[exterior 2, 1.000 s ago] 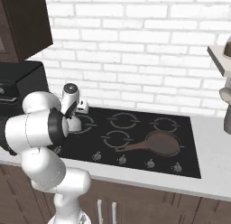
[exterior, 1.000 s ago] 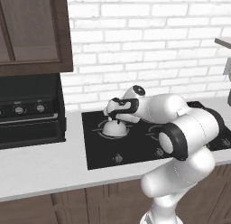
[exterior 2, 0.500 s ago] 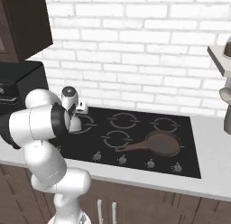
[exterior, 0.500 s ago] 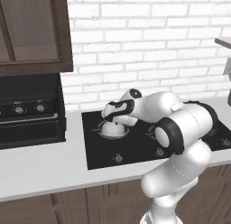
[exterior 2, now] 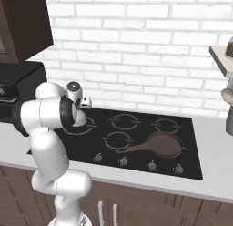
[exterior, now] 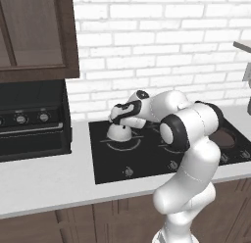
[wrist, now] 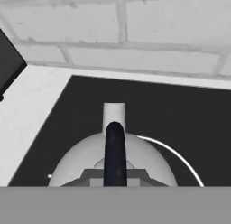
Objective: Pick the kettle from the counter and place it on a stove burner. Then turn the burner on.
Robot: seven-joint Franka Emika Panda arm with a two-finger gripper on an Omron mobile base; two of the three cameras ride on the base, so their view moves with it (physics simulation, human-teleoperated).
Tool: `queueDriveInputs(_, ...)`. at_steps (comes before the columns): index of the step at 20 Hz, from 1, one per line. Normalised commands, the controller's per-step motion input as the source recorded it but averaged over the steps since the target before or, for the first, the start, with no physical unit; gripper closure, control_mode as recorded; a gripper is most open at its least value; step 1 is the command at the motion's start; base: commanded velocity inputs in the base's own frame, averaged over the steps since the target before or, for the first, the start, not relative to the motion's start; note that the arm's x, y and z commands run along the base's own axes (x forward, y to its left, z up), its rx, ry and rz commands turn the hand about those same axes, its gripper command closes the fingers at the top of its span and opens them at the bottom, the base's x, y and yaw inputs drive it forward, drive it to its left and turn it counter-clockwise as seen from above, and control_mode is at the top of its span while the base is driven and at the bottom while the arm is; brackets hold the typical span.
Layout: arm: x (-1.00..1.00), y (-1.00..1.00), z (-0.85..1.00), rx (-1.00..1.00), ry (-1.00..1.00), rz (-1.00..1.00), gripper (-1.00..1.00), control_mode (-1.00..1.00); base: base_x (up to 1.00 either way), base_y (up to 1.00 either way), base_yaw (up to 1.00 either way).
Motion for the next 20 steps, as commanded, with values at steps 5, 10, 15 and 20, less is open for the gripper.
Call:
queueDriveInputs(5,-0.02,0.02,-0.04,-0.01,0.00,0.01,1.00,-1.00,0.00,0.00,0.00)
queueDriveInputs(10,-0.08,0.00,-0.22,-0.02,0.00,0.00,1.00,-1.00,0.00,0.00,0.00)
queueDriveInputs(15,-0.01,0.00,-0.48,-0.04,0.00,0.00,1.00,-1.00,0.00,0.00,0.00)
queueDriveInputs(20,0.00,0.00,-0.24,-0.05,-0.01,0.00,1.00,-1.00,0.00,0.00,0.00)
